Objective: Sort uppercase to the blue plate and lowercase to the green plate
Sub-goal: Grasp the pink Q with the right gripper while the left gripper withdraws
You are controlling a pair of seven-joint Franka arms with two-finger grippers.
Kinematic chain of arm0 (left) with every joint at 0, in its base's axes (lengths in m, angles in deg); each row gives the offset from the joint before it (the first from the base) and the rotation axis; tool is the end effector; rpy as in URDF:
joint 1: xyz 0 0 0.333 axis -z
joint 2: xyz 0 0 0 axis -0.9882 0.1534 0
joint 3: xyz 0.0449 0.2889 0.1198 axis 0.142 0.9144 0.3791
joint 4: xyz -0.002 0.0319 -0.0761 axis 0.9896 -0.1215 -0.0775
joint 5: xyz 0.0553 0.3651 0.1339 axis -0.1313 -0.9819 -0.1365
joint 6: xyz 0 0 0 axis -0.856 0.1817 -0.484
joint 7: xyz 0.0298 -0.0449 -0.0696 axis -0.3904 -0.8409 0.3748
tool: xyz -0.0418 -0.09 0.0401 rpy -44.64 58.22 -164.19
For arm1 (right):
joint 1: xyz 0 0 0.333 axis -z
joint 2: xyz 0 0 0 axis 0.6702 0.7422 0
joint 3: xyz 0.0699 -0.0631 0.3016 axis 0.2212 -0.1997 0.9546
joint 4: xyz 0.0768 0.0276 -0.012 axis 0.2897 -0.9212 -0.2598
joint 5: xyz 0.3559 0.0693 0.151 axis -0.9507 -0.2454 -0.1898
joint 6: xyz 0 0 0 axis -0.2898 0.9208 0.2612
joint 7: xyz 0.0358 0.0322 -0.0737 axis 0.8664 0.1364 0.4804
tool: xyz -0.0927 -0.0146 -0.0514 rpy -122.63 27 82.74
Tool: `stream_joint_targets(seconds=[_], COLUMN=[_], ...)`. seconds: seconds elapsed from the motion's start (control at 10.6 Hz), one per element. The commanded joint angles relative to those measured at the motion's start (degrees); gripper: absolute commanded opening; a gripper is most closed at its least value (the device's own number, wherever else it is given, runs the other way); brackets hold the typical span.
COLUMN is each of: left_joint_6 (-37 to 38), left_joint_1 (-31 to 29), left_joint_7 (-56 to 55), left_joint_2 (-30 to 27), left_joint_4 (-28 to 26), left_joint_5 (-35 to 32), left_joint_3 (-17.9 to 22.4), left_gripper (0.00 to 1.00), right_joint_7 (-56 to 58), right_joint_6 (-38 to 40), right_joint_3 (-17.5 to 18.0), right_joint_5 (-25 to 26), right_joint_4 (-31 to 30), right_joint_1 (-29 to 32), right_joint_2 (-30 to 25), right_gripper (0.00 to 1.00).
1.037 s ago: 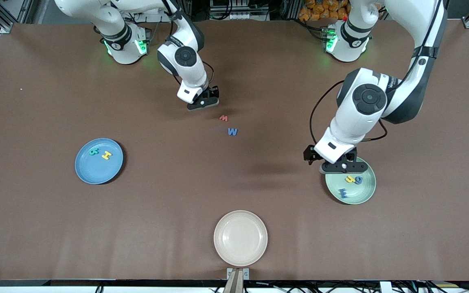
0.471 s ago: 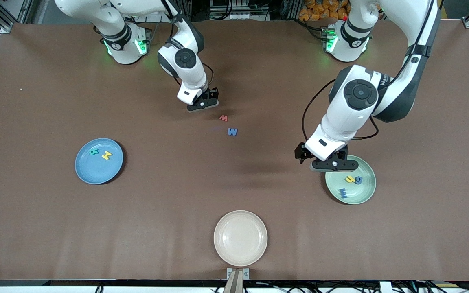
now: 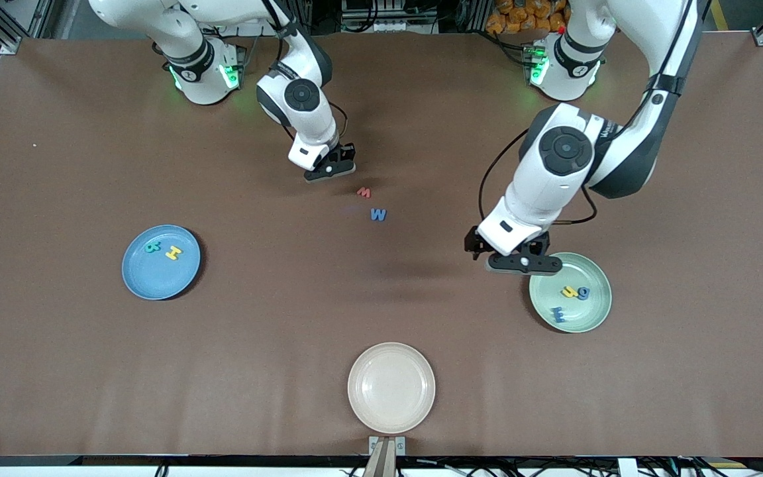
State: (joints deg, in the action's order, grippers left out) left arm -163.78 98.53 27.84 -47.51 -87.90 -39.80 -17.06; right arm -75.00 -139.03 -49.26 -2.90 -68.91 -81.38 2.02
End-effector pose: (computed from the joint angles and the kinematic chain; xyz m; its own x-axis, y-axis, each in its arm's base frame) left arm 0.5760 -0.3111 0.3725 0.9890 -0.0839 0.1217 -0.0898 -0.9950 0.0440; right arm 0.3073 0.3807 0.1729 0.9690 0.2407 -0.0550 0.2371 -0.9693 -0.0655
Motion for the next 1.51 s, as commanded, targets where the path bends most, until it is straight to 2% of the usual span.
stream_joint_targets(seconds=[0.0, 0.75, 1.41], left_joint_6=[0.51, 0.60, 0.60], left_joint_1=[0.22, 0.22, 0.22], left_joint_7=[-1.66, -1.75, -1.75], left_joint_2=[0.35, 0.44, 0.35], left_joint_4=[0.34, 0.16, 0.51], left_joint_5=[1.41, 1.41, 1.41], left_joint_3=[-1.27, -2.24, -2.24], left_gripper=[1.00, 1.00, 1.00], right_joint_7=[-1.57, -1.04, 0.10], right_joint_6=[-0.15, -0.06, 4.33], right_joint_3=[0.09, -0.09, -0.62], right_joint_5=[0.87, 0.87, 0.96], right_joint_4=[-0.34, -0.08, 1.42], right_joint_1=[-0.96, -0.61, 0.80], right_joint_2=[0.16, -0.02, -1.60], right_gripper=[0.36, 0.31, 0.25])
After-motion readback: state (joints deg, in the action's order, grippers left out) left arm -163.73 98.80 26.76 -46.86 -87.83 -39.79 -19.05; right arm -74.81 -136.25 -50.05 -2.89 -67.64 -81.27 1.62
